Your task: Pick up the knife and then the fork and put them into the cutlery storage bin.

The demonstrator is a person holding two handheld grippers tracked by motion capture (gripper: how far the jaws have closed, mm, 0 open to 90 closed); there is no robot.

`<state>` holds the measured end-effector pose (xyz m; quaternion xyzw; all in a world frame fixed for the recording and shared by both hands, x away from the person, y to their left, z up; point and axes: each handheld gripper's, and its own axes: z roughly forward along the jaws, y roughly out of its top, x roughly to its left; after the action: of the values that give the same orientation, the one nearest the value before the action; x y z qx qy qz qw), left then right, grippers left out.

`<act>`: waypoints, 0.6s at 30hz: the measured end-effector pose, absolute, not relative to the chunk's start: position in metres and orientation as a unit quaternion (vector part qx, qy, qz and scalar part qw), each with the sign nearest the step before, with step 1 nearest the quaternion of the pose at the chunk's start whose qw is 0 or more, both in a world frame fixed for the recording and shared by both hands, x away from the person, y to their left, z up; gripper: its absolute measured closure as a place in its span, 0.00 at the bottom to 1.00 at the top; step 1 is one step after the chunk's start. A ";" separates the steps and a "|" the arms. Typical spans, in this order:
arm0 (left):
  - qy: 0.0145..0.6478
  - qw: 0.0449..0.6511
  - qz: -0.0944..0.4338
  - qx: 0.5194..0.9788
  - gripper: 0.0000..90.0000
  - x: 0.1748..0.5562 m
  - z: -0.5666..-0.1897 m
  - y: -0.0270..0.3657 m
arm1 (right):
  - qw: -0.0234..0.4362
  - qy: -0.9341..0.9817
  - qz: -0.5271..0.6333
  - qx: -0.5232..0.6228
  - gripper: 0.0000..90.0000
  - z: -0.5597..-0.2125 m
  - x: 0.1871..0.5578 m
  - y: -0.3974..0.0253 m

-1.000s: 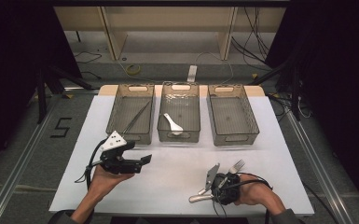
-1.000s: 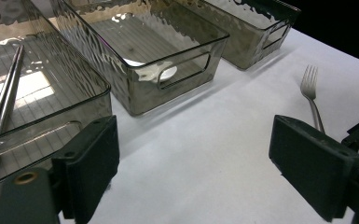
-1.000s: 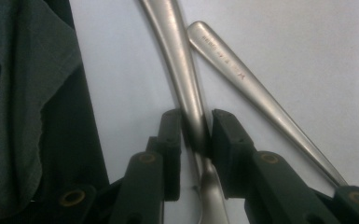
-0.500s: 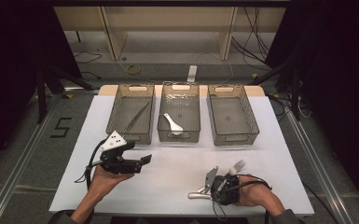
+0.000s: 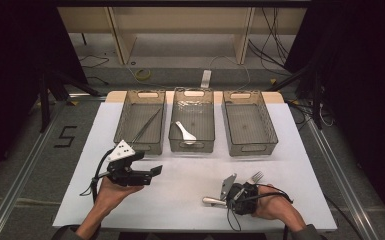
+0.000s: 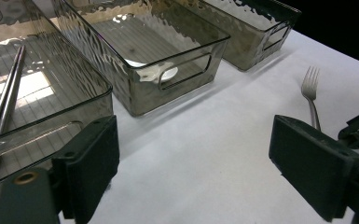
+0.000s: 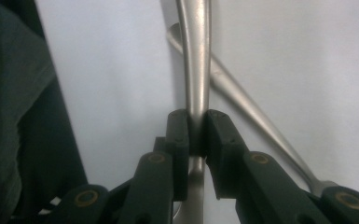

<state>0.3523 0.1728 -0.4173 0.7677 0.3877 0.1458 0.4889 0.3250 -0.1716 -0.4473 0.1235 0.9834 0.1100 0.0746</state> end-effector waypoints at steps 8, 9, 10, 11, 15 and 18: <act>0.390 0.489 0.146 0.767 0.17 0.352 -0.417 0.173 | 0.091 0.962 0.172 0.192 0.89 -0.431 0.337 -0.183; 0.390 0.489 0.146 0.767 0.17 0.352 -0.417 0.173 | 0.091 0.959 0.181 0.200 0.89 -0.428 0.340 -0.185; 0.390 0.489 0.146 0.767 0.17 0.352 -0.417 0.173 | 0.092 0.956 0.189 0.206 0.89 -0.426 0.342 -0.187; 0.390 0.489 0.146 0.766 0.17 0.352 -0.417 0.173 | 0.084 0.954 0.191 0.213 0.89 -0.423 0.345 -0.190; 0.390 0.491 0.148 0.764 0.17 0.353 -0.417 0.174 | 0.078 0.939 0.227 0.244 0.89 -0.415 0.356 -0.203; 0.390 0.492 0.148 0.764 0.17 0.353 -0.417 0.174 | 0.065 0.929 0.257 0.258 0.89 -0.409 0.365 -0.212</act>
<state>0.3527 0.1737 -0.4172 0.7639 0.3901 0.1480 0.4923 0.3653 -0.2121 -0.4090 0.2584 0.9289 0.2570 0.0654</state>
